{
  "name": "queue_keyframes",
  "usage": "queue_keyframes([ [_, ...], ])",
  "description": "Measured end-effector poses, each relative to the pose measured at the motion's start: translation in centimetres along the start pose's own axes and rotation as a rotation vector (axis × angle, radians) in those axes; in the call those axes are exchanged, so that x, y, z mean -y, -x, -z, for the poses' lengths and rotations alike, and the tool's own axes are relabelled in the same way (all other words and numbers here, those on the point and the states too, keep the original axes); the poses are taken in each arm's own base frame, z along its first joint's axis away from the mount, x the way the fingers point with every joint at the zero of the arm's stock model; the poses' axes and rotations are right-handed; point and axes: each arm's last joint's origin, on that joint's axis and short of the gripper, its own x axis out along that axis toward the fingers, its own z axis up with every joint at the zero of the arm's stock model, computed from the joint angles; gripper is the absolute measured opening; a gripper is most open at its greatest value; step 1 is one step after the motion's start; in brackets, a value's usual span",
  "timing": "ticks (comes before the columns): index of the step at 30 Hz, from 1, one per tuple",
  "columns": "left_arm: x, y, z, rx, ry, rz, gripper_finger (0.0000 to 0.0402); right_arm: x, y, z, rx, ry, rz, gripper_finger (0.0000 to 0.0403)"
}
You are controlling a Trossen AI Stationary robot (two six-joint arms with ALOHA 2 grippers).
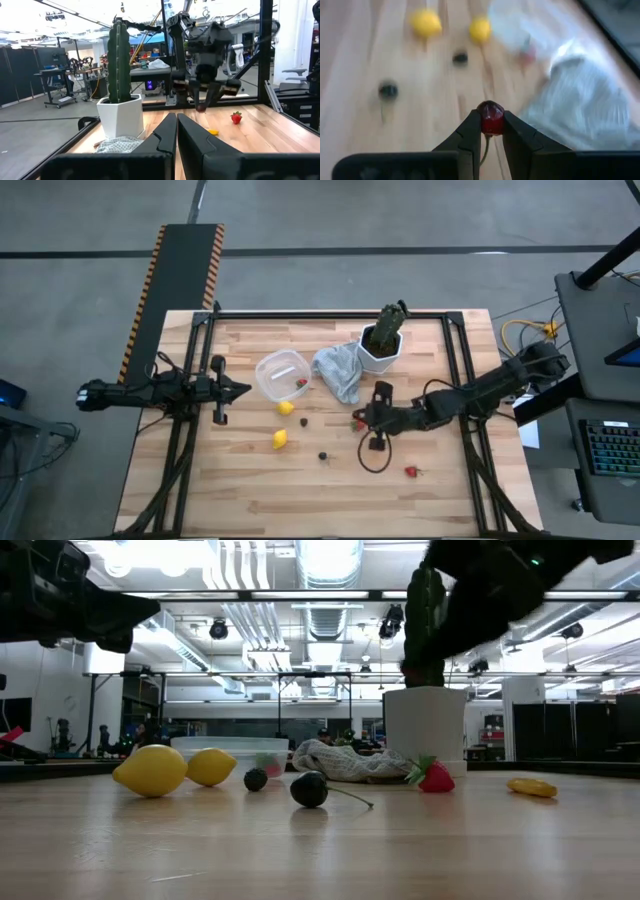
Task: Pick and placing Produce into tupperware
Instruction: Put the red cherry into the transparent container
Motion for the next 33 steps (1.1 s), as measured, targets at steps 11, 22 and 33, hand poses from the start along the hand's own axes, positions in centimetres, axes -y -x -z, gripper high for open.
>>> queue_keyframes([
  [11,0.0,-0.1,0.1,-0.007,-0.001,0.001,0.0,0.7,-3.7,-2.4,0.133,0.059,0.024,0.0056],
  [22,0.0,-0.1,0.1,-0.008,-0.001,0.0,0.0,1.6,-9.5,-7.5,0.145,0.192,0.085,0.0056],
  [33,0.0,-0.1,0.1,-0.009,-0.001,0.001,0.0,5.7,-15.6,-9.5,0.09,0.201,0.149,0.0056],
])
